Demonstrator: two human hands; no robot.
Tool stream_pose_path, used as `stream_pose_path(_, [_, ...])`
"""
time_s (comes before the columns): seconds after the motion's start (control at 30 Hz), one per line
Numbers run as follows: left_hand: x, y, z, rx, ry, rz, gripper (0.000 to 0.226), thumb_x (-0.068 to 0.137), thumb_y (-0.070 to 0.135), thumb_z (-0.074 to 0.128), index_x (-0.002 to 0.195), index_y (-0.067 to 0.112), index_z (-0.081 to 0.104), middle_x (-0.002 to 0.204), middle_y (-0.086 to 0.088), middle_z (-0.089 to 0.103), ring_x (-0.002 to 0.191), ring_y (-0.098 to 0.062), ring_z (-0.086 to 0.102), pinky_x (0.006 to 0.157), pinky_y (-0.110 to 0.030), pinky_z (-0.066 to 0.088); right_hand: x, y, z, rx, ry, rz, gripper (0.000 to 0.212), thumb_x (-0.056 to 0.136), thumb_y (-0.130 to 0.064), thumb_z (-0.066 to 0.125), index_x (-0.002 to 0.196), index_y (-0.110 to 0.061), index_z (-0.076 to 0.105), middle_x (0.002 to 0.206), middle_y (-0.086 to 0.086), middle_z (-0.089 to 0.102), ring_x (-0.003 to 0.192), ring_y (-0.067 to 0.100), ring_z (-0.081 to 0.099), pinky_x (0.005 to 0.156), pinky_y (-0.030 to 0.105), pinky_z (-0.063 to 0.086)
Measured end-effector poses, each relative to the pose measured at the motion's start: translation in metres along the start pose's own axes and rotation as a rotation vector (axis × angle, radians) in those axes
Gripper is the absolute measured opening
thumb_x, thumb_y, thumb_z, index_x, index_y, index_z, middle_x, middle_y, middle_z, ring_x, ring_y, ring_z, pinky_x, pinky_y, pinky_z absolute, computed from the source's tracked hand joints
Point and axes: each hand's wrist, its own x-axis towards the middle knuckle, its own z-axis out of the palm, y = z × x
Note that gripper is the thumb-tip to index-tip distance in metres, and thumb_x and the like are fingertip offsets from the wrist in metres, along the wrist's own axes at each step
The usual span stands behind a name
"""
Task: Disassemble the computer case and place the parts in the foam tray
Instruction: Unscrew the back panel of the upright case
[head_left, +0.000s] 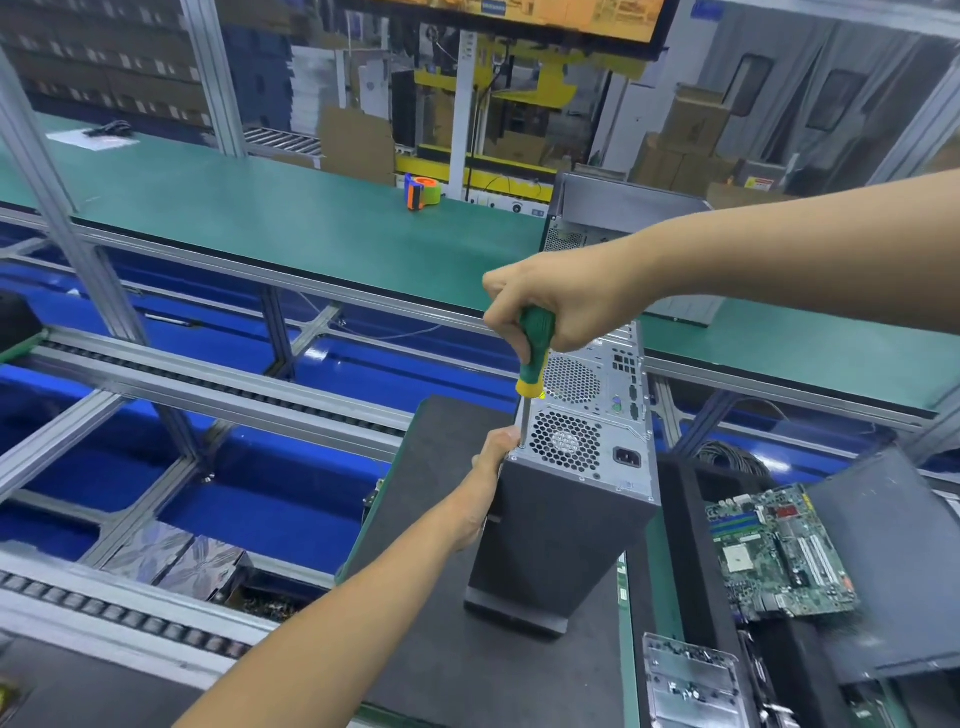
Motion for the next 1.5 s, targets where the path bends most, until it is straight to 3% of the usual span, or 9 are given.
stream_pose_path(0.13, [0.001, -0.001, 0.0, -0.017, 0.01, -0.012, 0.074, 0.068, 0.086, 0.044, 0.131, 0.049, 0.056, 0.16, -0.006, 0.037, 0.156, -0.027, 0.014, 0.123, -0.062, 0.017, 0.006, 0.006, -0.003, 0.053, -0.007, 0.158, 0.004, 0.098, -0.02, 0.053, 0.098, -0.022, 0.057, 0.081, 0.001, 0.066, 0.065, 0.019, 0.061, 0.057, 0.032, 0.051])
stream_pose_path(0.23, [0.002, -0.001, -0.001, -0.012, 0.013, -0.005, 0.077, 0.067, 0.086, 0.045, 0.132, 0.046, 0.055, 0.16, -0.006, 0.039, 0.156, -0.03, 0.015, 0.124, -0.062, 0.015, 0.014, 0.01, -0.01, -0.3, -0.082, 0.296, 0.033, 0.107, -0.032, 0.033, 0.084, -0.016, 0.05, 0.071, 0.008, 0.061, 0.064, 0.026, 0.054, 0.056, 0.035, 0.044])
stream_pose_path(0.5, [0.003, -0.002, -0.001, -0.012, -0.006, -0.014, 0.076, 0.068, 0.088, 0.044, 0.131, 0.047, 0.055, 0.158, -0.004, 0.04, 0.156, -0.025, 0.015, 0.124, -0.059, 0.015, 0.002, -0.001, -0.004, 0.047, -0.064, -0.018, 0.032, 0.074, 0.01, 0.061, 0.079, -0.02, 0.069, 0.094, 0.001, 0.058, 0.086, 0.016, 0.058, 0.074, 0.034, 0.051])
stream_pose_path(0.7, [0.004, -0.002, -0.003, -0.009, -0.004, -0.002, 0.076, 0.068, 0.088, 0.045, 0.129, 0.045, 0.056, 0.157, -0.005, 0.042, 0.156, -0.029, 0.013, 0.124, -0.061, 0.013, 0.007, 0.015, -0.011, -0.215, -0.088, 0.164, 0.014, 0.102, -0.031, 0.046, 0.096, -0.022, 0.055, 0.071, -0.001, 0.062, 0.061, 0.016, 0.059, 0.057, 0.029, 0.044])
stream_pose_path(0.97, [0.004, -0.002, -0.002, -0.009, -0.011, 0.005, 0.081, 0.071, 0.086, 0.042, 0.134, 0.037, 0.056, 0.158, -0.007, 0.041, 0.156, -0.03, 0.014, 0.125, -0.06, 0.013, 0.001, 0.003, -0.008, 0.126, -0.113, 0.07, 0.038, 0.072, 0.013, 0.063, 0.071, -0.025, 0.065, 0.094, 0.004, 0.051, 0.083, 0.016, 0.051, 0.072, 0.039, 0.049])
stream_pose_path(1.1, [0.003, -0.002, -0.002, -0.007, -0.009, -0.008, 0.079, 0.068, 0.085, 0.043, 0.132, 0.04, 0.056, 0.154, -0.005, 0.044, 0.153, -0.027, 0.022, 0.124, -0.058, 0.017, 0.006, 0.006, -0.006, 0.105, -0.056, 0.113, 0.025, 0.089, -0.008, 0.064, 0.102, -0.029, 0.066, 0.09, 0.002, 0.063, 0.074, 0.012, 0.059, 0.067, 0.031, 0.051])
stream_pose_path(1.2, [0.003, -0.002, -0.002, -0.007, -0.004, -0.006, 0.078, 0.068, 0.085, 0.044, 0.132, 0.042, 0.055, 0.156, -0.004, 0.043, 0.155, -0.028, 0.018, 0.125, -0.059, 0.014, 0.009, 0.014, -0.012, -0.097, -0.049, 0.22, 0.021, 0.104, -0.027, 0.041, 0.088, -0.02, 0.053, 0.07, 0.002, 0.061, 0.063, 0.024, 0.06, 0.059, 0.036, 0.049])
stream_pose_path(1.43, [0.003, -0.003, -0.003, -0.014, -0.015, -0.009, 0.076, 0.069, 0.089, 0.044, 0.129, 0.045, 0.057, 0.156, -0.004, 0.042, 0.156, -0.027, 0.015, 0.125, -0.059, 0.014, 0.004, 0.005, -0.008, 0.173, -0.122, 0.097, 0.03, 0.075, 0.006, 0.063, 0.089, -0.021, 0.064, 0.095, 0.013, 0.059, 0.072, 0.005, 0.054, 0.062, 0.027, 0.048])
stream_pose_path(1.5, [0.004, -0.002, -0.004, -0.004, -0.019, -0.015, 0.076, 0.069, 0.089, 0.043, 0.129, 0.045, 0.057, 0.158, -0.005, 0.04, 0.156, -0.028, 0.014, 0.124, -0.06, 0.014, 0.009, 0.007, -0.004, 0.159, -0.075, 0.106, 0.017, 0.082, -0.007, 0.068, 0.09, -0.021, 0.065, 0.091, 0.006, 0.063, 0.068, 0.003, 0.055, 0.058, 0.02, 0.046])
